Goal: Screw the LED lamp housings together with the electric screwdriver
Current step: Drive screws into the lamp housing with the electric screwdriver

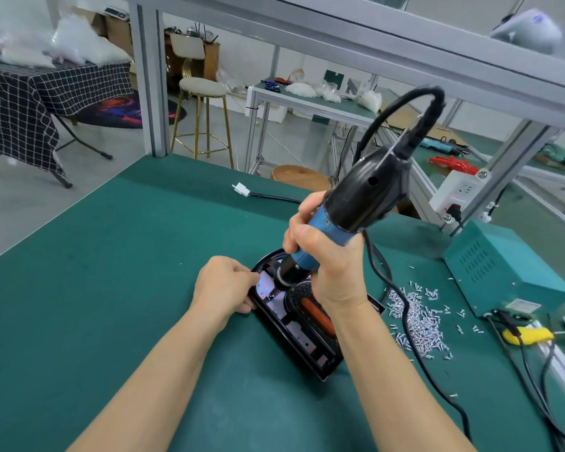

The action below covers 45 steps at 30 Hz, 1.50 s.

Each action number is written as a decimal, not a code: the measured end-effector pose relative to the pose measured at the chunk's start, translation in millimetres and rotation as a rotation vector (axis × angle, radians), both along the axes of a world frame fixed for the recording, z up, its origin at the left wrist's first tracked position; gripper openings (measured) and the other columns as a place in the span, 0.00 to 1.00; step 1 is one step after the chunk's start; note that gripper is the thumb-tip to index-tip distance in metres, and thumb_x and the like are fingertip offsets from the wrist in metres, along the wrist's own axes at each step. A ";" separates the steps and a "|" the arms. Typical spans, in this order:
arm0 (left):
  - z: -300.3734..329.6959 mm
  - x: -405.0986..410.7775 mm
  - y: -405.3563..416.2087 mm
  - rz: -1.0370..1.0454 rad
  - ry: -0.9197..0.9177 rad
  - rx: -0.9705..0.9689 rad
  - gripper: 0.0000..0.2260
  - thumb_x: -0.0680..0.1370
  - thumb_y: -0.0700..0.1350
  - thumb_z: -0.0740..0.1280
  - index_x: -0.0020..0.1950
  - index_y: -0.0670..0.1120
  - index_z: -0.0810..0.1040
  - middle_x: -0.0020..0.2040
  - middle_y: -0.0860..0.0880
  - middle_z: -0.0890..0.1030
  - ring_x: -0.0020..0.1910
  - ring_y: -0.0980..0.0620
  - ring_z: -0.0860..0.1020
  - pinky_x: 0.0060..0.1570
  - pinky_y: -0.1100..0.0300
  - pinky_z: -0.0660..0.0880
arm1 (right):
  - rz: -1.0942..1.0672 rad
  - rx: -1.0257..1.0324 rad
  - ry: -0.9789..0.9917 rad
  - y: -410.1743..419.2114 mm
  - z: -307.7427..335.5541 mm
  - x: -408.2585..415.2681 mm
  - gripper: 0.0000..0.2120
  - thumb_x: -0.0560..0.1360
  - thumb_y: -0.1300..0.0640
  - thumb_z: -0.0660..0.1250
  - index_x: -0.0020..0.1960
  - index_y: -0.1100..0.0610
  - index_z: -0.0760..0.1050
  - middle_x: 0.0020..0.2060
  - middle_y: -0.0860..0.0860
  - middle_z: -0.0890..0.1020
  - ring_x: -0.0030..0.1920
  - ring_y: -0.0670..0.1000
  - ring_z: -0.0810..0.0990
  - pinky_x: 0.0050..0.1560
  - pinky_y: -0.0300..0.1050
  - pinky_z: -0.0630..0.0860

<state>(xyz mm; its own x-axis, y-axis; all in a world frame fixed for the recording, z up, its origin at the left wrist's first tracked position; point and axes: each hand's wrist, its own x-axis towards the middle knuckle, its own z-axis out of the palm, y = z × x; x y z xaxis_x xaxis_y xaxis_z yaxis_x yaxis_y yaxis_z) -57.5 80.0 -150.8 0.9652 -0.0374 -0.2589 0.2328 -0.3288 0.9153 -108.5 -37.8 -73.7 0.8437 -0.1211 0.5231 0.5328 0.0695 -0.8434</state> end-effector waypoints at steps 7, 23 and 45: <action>1.8 -3.5 -1.6 0.018 0.002 0.004 0.05 0.72 0.39 0.68 0.36 0.41 0.80 0.29 0.42 0.82 0.26 0.45 0.79 0.42 0.48 0.81 | 0.022 0.004 -0.021 1.8 -0.4 -3.8 0.15 0.63 0.59 0.66 0.46 0.43 0.78 0.27 0.47 0.75 0.28 0.55 0.68 0.33 0.46 0.69; 29.7 -20.1 -16.7 -0.073 -0.313 0.636 0.13 0.77 0.51 0.63 0.59 0.48 0.77 0.58 0.47 0.77 0.58 0.44 0.75 0.54 0.54 0.72 | -0.328 0.521 -0.196 -81.4 31.3 -70.9 0.11 0.69 0.62 0.55 0.48 0.51 0.69 0.27 0.45 0.70 0.28 0.45 0.68 0.38 0.38 0.69; 24.4 -116.1 -155.3 -0.769 -0.917 1.056 0.07 0.74 0.37 0.63 0.42 0.48 0.77 0.44 0.48 0.78 0.48 0.47 0.65 0.58 0.49 0.54 | -0.621 0.629 -0.197 -158.3 28.0 -162.6 0.08 0.67 0.63 0.60 0.45 0.54 0.70 0.26 0.49 0.70 0.26 0.47 0.69 0.34 0.38 0.71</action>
